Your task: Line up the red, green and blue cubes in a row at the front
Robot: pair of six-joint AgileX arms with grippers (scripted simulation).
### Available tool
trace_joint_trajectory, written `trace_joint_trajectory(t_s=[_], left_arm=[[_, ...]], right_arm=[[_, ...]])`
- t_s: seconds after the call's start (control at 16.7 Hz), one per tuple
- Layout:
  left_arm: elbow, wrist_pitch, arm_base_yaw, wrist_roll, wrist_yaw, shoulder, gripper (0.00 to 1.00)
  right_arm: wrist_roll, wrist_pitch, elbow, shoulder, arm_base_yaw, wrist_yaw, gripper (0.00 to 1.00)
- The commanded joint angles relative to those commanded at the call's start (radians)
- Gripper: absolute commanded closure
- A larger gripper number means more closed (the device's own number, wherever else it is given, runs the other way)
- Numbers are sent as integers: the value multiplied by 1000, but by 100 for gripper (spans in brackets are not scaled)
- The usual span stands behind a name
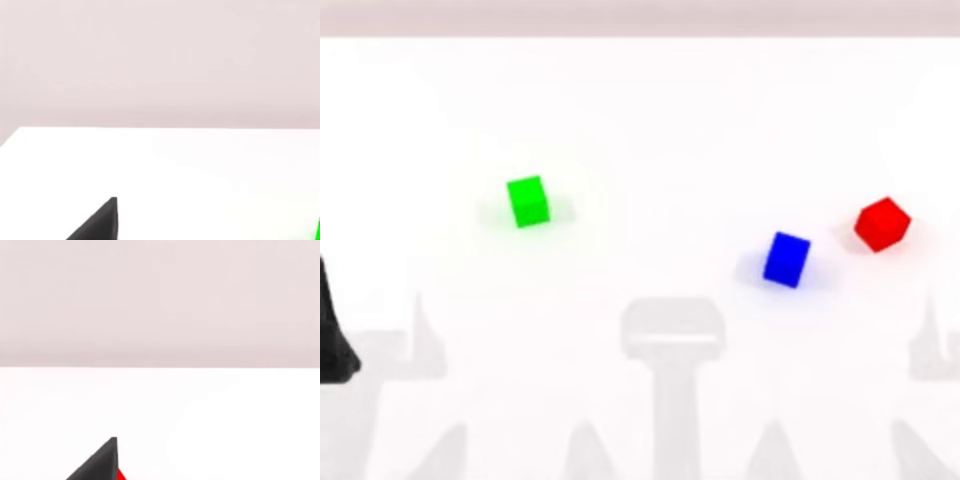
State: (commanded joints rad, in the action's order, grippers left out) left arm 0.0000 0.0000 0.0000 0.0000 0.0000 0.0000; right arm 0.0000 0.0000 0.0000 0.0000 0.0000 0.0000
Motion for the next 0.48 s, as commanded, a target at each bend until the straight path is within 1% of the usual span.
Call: trace_joint_trajectory(t_s=[0.24,0.48], left_arm=[[0,0,0,0,0,0,0],[0,0,0,0,0,0,0]], right_arm=[[-5,-22,30,30,5,-1,0],[-36,-143,213,217,24,-3,0]])
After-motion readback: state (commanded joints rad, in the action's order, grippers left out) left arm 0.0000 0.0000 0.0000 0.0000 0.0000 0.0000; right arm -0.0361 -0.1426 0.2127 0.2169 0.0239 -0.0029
